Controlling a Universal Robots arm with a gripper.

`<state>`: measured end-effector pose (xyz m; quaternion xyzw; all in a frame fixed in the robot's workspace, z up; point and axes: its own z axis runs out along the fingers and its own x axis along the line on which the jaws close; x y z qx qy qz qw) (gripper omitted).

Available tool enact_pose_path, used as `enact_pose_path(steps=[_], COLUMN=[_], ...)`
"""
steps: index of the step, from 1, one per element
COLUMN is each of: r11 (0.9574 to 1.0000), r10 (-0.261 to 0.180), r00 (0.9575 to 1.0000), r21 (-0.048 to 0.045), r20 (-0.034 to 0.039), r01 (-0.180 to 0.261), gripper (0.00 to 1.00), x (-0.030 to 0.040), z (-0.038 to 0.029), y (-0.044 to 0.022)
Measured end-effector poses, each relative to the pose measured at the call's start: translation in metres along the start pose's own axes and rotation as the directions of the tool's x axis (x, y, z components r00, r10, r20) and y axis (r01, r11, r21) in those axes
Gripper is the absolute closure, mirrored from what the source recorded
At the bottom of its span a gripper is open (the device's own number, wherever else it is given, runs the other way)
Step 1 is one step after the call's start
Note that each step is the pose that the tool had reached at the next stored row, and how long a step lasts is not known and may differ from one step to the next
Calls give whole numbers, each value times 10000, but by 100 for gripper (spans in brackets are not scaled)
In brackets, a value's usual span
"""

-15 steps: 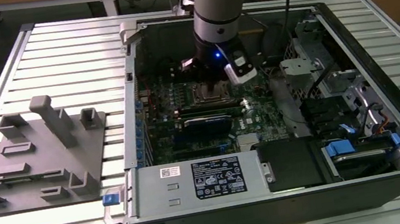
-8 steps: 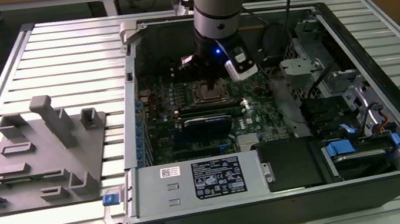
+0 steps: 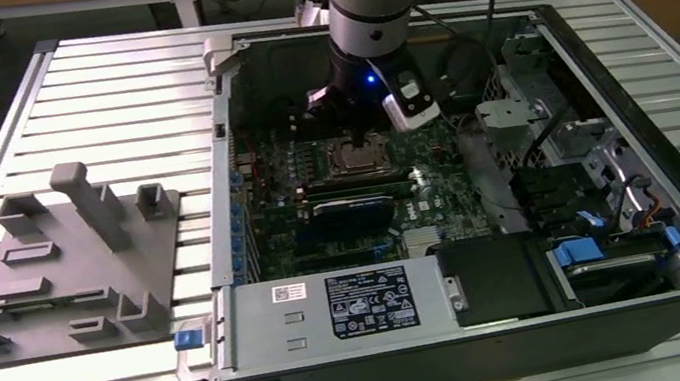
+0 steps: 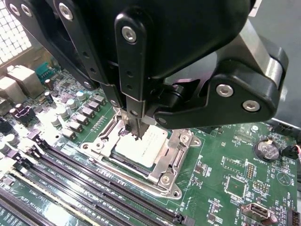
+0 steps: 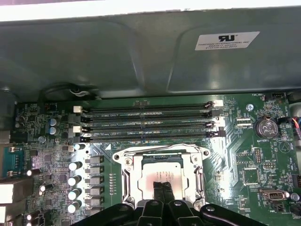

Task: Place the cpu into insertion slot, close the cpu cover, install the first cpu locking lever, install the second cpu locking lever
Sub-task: 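Install the second cpu locking lever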

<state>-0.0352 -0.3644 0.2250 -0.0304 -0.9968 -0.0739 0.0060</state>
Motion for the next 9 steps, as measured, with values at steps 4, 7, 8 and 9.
enact_pose_path(steps=[4,7,8,9], r11=[10000,10000,10000,10000], r10=[-1,1,0,0], r00=[10000,10000,10000,10000], r21=[44,93,95,97], r20=[1,5,6,6], r01=[1,-1,0,0], gripper=[90,90,90,90], x=[-1,0,0,0], z=[-1,-1,-1,-1], y=[0,0,0,0])
